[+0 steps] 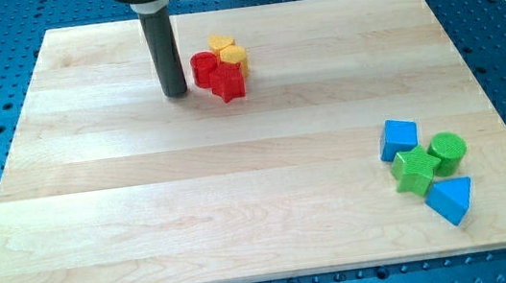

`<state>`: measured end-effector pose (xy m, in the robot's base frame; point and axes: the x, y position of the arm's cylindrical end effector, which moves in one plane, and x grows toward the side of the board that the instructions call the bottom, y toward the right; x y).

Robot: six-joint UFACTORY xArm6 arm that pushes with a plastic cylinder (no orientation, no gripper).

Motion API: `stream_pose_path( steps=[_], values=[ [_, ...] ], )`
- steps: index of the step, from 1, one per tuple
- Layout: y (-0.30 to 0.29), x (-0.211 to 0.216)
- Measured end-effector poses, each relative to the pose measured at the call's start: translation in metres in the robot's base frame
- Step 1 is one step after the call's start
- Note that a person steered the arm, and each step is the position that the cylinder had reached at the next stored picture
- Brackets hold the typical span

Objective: Move the red and yellow blocks to the top center

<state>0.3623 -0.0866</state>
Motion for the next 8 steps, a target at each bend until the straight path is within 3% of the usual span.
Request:
stream_pose_path(
  steps=[1, 2, 3, 6, 7, 8],
  values=[
    [0.043, -0.015],
    [0.085, -0.064],
    [0.09, -0.064],
    [0.31, -0.072],
    [0.265, -0.02],
    [0.214, -0.03]
  ],
)
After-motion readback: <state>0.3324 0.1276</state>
